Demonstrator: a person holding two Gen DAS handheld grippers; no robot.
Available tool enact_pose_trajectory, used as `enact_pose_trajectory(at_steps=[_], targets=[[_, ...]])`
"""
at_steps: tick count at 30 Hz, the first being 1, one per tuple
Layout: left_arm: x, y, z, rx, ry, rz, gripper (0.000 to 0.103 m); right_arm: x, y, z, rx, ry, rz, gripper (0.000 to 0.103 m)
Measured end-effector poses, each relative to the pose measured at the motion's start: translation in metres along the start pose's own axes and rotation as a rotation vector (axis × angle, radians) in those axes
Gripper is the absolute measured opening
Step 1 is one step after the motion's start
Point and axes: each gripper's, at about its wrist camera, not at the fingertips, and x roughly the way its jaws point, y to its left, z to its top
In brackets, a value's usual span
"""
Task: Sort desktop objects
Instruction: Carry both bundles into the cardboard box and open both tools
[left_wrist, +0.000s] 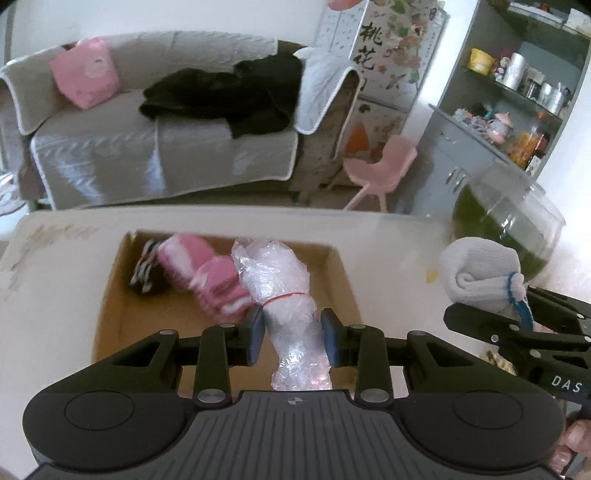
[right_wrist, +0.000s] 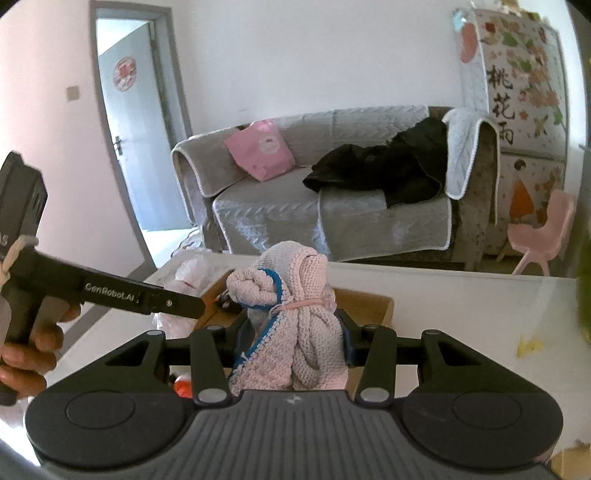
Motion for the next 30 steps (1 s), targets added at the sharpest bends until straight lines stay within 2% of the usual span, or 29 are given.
enact_pose_trajectory(at_steps=[12, 21, 25, 30], targets=[[0.056, 0.004, 0.033, 0.071, 0.032, 0.025, 0.04, 0.037, -0.033, 0.009, 0.045, 0.053, 0.024, 0.043], [0.106, 0.011, 0.045, 0.057, 0.077, -0.006, 0.04, 0.072, -0.045, 0.007, 0.084, 0.121, 0.05, 0.043], [0.132, 0.011, 0.045, 0.029, 0.098, -0.035, 0.04, 0.089, -0.053, 0.003, 0.108, 0.15, 0.054, 0.043], [0.164, 0.015, 0.041, 0.02, 0.13, -0.034, 0.04, 0.111, -0.065, -0.003, 0.162, 0.183, 0.059, 0.043]])
